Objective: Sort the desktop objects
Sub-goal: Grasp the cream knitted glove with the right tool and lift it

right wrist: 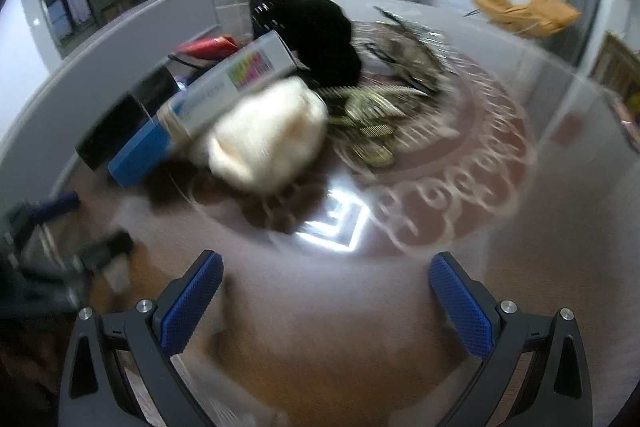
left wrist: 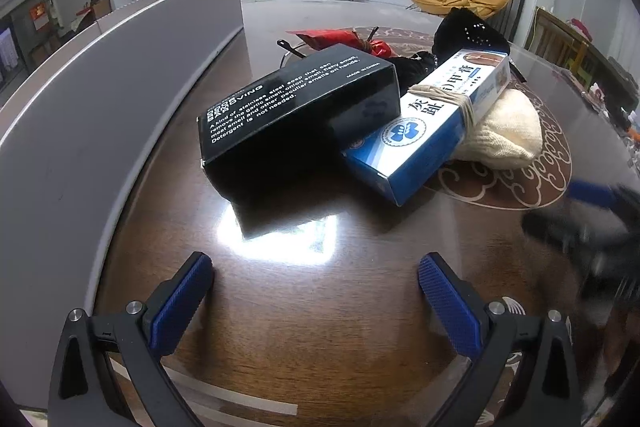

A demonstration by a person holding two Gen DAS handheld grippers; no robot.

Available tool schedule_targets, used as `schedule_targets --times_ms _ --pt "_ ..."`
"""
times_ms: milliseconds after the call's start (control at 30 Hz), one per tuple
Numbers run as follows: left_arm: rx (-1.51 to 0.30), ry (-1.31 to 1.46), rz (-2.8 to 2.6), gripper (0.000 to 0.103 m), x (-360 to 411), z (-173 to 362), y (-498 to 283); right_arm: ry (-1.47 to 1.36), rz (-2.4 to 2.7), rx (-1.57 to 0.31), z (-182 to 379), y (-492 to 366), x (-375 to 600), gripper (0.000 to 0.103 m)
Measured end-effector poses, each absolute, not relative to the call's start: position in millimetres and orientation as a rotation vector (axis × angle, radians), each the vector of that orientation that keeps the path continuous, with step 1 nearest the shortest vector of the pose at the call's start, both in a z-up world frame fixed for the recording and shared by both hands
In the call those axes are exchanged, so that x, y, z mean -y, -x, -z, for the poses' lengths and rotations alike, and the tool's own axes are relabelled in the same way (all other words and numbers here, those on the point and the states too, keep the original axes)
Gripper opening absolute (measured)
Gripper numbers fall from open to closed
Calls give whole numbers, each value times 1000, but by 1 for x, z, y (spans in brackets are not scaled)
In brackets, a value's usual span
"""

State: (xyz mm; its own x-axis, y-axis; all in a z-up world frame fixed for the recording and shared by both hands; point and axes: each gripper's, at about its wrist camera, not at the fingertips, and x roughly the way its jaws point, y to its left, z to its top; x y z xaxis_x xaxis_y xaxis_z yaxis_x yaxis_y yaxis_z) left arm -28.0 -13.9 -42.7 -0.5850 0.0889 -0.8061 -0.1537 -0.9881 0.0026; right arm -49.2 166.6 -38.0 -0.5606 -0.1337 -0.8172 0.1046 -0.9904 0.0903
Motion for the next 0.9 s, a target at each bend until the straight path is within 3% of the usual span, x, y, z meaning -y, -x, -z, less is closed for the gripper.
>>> schedule_targets --times_ms 100,200,300,500,800,833,900 --pt "-107 1347 -2684 103 15 44 28 -1272 2606 270 20 70 -179 103" --pt "-107 1345 -2687 103 15 44 29 -1160 2512 349 12 92 -179 103" --pt "-107 1342 -2683 103 16 43 26 -1191 2406 288 20 102 -168 82" --pt "-108 1337 -2681 103 16 42 27 -1153 2098 173 19 65 -157 82" --pt "-111 1328 -2674 103 16 41 22 -1217 2210 -119 34 93 -129 84" --pt "-112 1327 -2673 103 16 41 21 -1204 2217 -145 36 96 -122 84" --pt "-113 1326 -2671 103 16 41 20 -1183 2224 -179 34 100 -119 72"
